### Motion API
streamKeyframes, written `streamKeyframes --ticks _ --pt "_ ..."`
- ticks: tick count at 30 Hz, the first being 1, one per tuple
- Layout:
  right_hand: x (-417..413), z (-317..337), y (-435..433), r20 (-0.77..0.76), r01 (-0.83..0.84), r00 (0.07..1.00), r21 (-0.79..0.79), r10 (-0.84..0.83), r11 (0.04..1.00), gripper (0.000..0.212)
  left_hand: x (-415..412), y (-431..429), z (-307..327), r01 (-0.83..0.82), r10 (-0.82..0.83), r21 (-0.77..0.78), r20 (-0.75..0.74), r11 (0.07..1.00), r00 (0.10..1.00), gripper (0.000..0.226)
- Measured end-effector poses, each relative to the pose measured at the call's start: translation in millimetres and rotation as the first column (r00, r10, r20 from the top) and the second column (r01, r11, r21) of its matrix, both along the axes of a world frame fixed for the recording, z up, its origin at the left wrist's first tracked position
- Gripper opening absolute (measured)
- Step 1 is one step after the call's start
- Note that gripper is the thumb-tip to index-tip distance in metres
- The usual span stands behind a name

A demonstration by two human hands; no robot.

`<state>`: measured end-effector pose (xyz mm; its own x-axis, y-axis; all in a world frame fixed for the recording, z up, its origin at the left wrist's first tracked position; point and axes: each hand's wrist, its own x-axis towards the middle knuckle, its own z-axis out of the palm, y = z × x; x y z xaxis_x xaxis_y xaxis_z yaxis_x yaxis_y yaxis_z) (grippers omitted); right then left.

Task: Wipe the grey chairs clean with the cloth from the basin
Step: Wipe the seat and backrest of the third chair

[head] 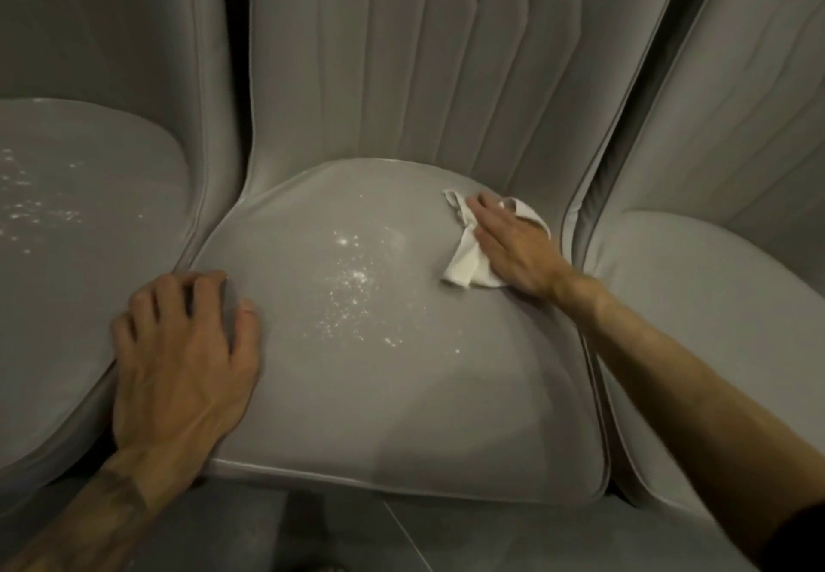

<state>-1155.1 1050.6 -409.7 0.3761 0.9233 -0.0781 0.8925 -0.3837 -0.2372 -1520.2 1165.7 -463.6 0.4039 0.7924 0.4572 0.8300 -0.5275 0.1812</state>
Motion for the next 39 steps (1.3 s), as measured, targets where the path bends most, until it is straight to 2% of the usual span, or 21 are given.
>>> streamKeyframes --ticks 2,4,6,8,11,13,16,18,20,24,25,27,30,32,36,37,39 --pt "-34.4 -7.3 -20.5 -0.022 -0.07 0.997 0.033 0.071 0.997 0.054 -0.7 0.0 -0.4 -0.009 0.009 0.0 -0.009 1.0 1.0 0.04" --pt "-72.7 -18.2 -56.2 -0.006 -0.219 0.976 0.036 0.219 0.975 0.057 -1.0 -0.5 -0.8 -0.008 0.008 0.008 -0.013 1.0 1.0 0.04" --pt "-83.9 -23.3 -84.8 0.015 -0.277 0.961 0.028 0.277 0.96 0.057 -0.5 0.0 -0.1 -0.007 0.007 -0.004 -0.01 1.0 1.0 0.04" --pt "-61.4 -20.0 -82.4 0.064 -0.232 0.971 0.038 0.229 0.972 0.058 0.1 -1.6 -0.4 -0.02 0.02 -0.014 -0.008 1.0 1.0 0.04" --pt "-27.3 -3.3 -48.3 0.052 -0.004 0.999 0.012 0.004 1.0 0.056 0.0 -1.4 0.9 -0.016 0.016 -0.013 -0.018 1.0 1.0 0.041" --pt "-42.5 2.4 -37.2 0.035 0.02 0.999 0.021 -0.021 1.0 0.055 -0.1 -2.1 2.2 -0.014 0.014 -0.017 -0.023 1.0 1.0 0.041" --pt "-112.1 -14.0 -76.8 -0.02 -0.203 0.979 0.069 0.205 0.977 0.059 0.2 -4.0 5.0 -0.025 0.024 -0.011 -0.039 1.0 0.999 0.04" --pt "-129.4 -18.9 -109.7 -0.048 -0.285 0.956 0.076 0.289 0.955 0.058 0.6 -5.1 7.1 -0.025 0.024 -0.02 -0.047 0.999 0.999 0.038" --pt "-103.9 -14.0 -114.1 -0.006 -0.219 0.976 0.051 0.219 0.974 0.059 0.9 -5.9 8.5 -0.021 0.019 -0.027 -0.05 0.999 0.999 0.038" --pt "-50.1 2.6 -82.4 0.084 0.074 0.994 -0.028 -0.072 0.997 0.056 0.2 -6.6 9.3 -0.017 0.016 -0.024 -0.037 1.0 0.999 0.036" --pt "-60.4 3.4 -76.1 0.115 0.086 0.99 -0.043 -0.081 0.995 0.056 0.2 -6.5 9.4 -0.014 0.013 -0.03 -0.034 0.999 0.999 0.036" --pt "-102.0 -9.3 -78.8 0.128 -0.028 0.991 -0.005 0.028 1.0 0.059 -0.2 -7.3 10.0 -0.009 0.008 -0.042 -0.02 0.999 1.0 0.036" --pt "-135.9 -15.8 -105.1 -0.032 -0.177 0.983 0.07 0.18 0.982 0.059 -0.1 -8.1 10.6 -0.011 0.01 -0.035 -0.021 0.999 1.0 0.034" --pt "-103.8 -10.9 -109.4 0.013 -0.149 0.989 0.038 0.148 0.988 0.058 -0.6 -8.2 10.3 -0.005 0.004 -0.034 -0.01 0.999 1.0 0.034" --pt "-52.3 -1.7 -89.5 0.147 0.097 0.985 -0.048 -0.089 0.994 0.057 -1.6 -6.8 9.3 -0.004 0.003 -0.054 -0.009 0.999 1.0 0.037" --pt "-65.3 -4.0 -85.3 0.166 0.1 0.982 -0.062 -0.089 0.993 0.057 -1.9 -6.9 9.6 0.0 -0.001 -0.059 -0.009 0.998 1.0 0.037" --pt "-107.1 -16.7 -88.4 0.148 -0.035 0.988 -0.026 0.038 0.999 0.059 -1.1 -8.2 11.5 -0.003 0.003 -0.082 0.003 0.997 1.0 0.039"
